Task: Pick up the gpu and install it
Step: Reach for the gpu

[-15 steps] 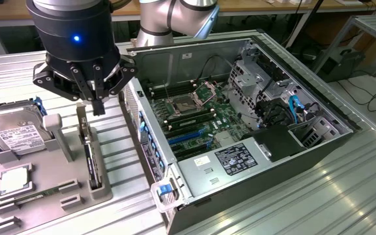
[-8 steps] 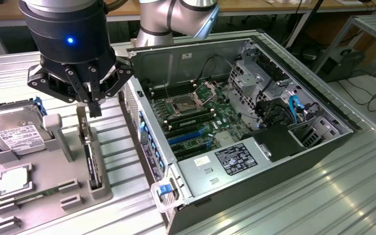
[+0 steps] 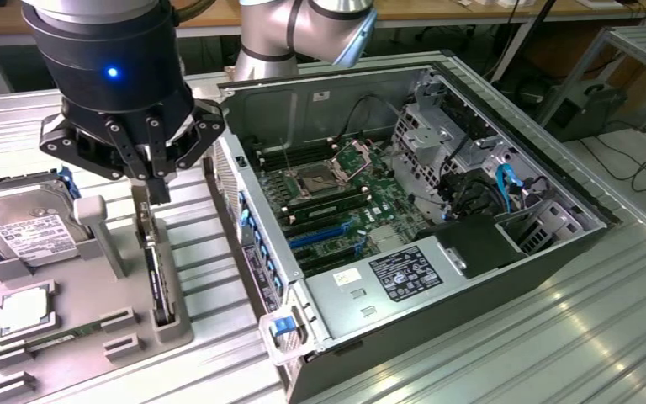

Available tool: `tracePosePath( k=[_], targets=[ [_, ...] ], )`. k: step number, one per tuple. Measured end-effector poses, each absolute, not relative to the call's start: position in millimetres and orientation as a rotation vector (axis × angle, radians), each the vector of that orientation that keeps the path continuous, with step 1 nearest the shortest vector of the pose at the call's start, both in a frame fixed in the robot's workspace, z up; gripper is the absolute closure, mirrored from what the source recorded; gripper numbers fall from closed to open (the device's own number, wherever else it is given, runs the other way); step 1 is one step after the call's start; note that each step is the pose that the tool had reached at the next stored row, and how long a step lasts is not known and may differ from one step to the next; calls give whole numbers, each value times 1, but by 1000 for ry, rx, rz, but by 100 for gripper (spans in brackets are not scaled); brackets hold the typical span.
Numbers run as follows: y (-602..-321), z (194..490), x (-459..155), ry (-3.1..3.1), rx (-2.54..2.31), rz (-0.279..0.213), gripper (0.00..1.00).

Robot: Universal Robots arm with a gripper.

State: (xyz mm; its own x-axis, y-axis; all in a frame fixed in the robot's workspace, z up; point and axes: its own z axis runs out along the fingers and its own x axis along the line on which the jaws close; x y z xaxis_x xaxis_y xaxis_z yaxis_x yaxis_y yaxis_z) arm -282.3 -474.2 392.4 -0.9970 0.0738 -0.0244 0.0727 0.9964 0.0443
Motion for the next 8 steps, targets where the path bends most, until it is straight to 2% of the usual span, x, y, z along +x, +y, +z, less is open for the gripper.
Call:
tracePosePath(
  k=[8],
  targets=[
    [-477,392,-288,3113,114,68,89]
  ],
)
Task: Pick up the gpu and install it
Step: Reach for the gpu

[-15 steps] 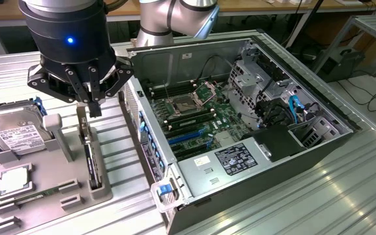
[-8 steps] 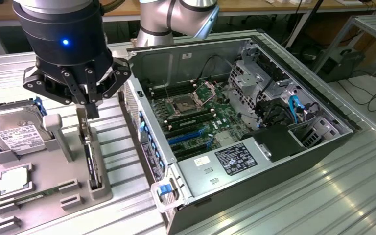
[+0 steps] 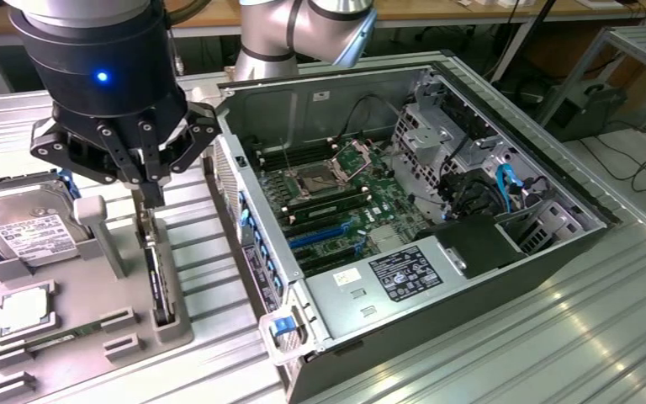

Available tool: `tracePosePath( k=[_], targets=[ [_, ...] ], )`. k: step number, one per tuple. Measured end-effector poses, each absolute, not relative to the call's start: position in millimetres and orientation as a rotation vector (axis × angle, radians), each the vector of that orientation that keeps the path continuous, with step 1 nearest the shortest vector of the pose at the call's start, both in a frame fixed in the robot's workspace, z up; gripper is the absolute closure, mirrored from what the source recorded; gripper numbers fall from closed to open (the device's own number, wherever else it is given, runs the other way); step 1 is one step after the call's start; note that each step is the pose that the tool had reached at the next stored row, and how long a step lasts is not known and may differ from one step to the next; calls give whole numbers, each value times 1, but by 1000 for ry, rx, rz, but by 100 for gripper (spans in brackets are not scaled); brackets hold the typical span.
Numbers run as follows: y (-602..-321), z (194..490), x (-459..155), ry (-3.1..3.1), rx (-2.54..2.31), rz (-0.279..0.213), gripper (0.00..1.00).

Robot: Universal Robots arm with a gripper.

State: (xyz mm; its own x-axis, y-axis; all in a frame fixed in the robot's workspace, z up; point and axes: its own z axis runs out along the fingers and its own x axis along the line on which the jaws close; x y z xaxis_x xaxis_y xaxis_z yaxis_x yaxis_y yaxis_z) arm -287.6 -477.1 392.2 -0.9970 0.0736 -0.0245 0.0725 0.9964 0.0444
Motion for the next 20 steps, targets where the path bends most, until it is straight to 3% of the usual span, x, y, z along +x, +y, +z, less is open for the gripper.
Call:
tracePosePath(
  k=[20],
  targets=[
    [-484,392,-302,3113,113,68,89]
  ],
)
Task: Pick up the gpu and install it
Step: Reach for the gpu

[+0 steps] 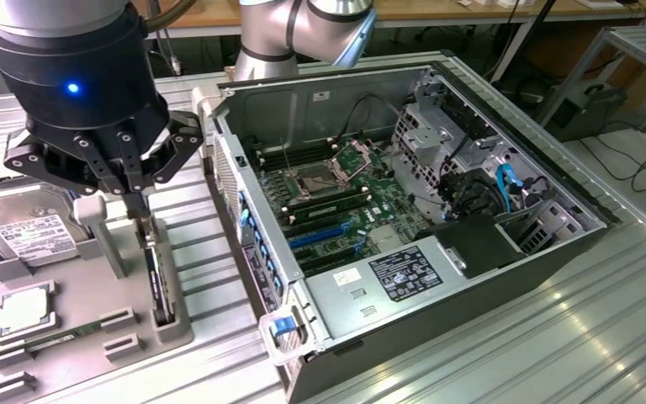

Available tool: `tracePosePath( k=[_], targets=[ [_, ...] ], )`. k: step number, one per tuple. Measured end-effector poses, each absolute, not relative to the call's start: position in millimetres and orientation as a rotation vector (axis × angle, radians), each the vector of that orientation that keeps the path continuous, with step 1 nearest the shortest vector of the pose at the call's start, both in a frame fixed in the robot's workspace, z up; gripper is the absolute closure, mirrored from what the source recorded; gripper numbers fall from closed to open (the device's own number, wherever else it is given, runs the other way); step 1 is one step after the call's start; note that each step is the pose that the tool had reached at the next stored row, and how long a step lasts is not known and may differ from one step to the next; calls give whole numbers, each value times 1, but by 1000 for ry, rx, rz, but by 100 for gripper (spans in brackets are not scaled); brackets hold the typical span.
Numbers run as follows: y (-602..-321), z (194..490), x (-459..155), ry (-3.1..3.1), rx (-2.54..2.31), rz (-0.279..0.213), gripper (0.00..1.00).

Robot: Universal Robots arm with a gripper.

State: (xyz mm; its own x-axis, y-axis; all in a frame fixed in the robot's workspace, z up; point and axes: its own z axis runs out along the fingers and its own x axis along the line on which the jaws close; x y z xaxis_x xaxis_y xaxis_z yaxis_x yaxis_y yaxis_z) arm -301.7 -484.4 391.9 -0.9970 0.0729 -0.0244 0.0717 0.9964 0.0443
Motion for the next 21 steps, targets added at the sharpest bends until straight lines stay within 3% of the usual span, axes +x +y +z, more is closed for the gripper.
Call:
tracePosePath(
  k=[21],
  targets=[
    [-477,390,-306,3113,112,68,89]
  ],
)
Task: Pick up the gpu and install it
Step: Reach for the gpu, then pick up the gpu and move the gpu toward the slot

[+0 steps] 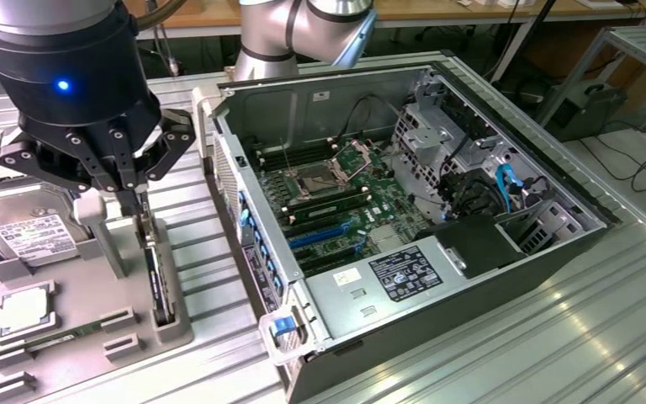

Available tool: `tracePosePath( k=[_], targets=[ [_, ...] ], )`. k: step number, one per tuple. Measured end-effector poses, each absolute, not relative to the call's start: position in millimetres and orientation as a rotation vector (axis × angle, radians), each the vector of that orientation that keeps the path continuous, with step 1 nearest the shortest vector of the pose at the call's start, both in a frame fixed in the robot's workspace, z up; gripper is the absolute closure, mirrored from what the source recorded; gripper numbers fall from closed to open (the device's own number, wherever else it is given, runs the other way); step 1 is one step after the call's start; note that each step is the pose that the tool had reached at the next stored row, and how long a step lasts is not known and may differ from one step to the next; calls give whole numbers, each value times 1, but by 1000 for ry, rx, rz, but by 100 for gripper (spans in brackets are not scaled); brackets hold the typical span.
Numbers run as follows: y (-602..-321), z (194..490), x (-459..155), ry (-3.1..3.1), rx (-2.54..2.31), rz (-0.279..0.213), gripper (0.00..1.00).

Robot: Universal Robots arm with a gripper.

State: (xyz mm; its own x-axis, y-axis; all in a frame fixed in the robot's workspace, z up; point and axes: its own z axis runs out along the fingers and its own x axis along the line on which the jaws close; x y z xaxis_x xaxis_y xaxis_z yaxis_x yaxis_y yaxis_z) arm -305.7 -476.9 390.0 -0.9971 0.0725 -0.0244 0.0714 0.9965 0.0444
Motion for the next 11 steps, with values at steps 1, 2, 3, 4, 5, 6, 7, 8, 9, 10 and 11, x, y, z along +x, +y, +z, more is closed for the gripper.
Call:
tracePosePath(
  k=[1,2,3,4,5,6,7,8,9,10,11],
  targets=[
    [-475,390,-306,3113,112,68,89],
    [-474,389,-306,3113,112,68,89],
    [-473,389,-306,3113,112,68,89],
    [-473,389,-306,3113,112,68,89],
    [-473,389,-306,3113,112,68,89],
    [-473,389,-306,3113,112,68,89],
    [-473,389,-306,3113,112,68,89],
    [-473,389,-306,3113,112,68,89],
    [-473,389,-306,3113,112,68,89],
    [-473,389,-306,3113,112,68,89],
    [-473,389,-306,3113,113,68,89]
  ],
)
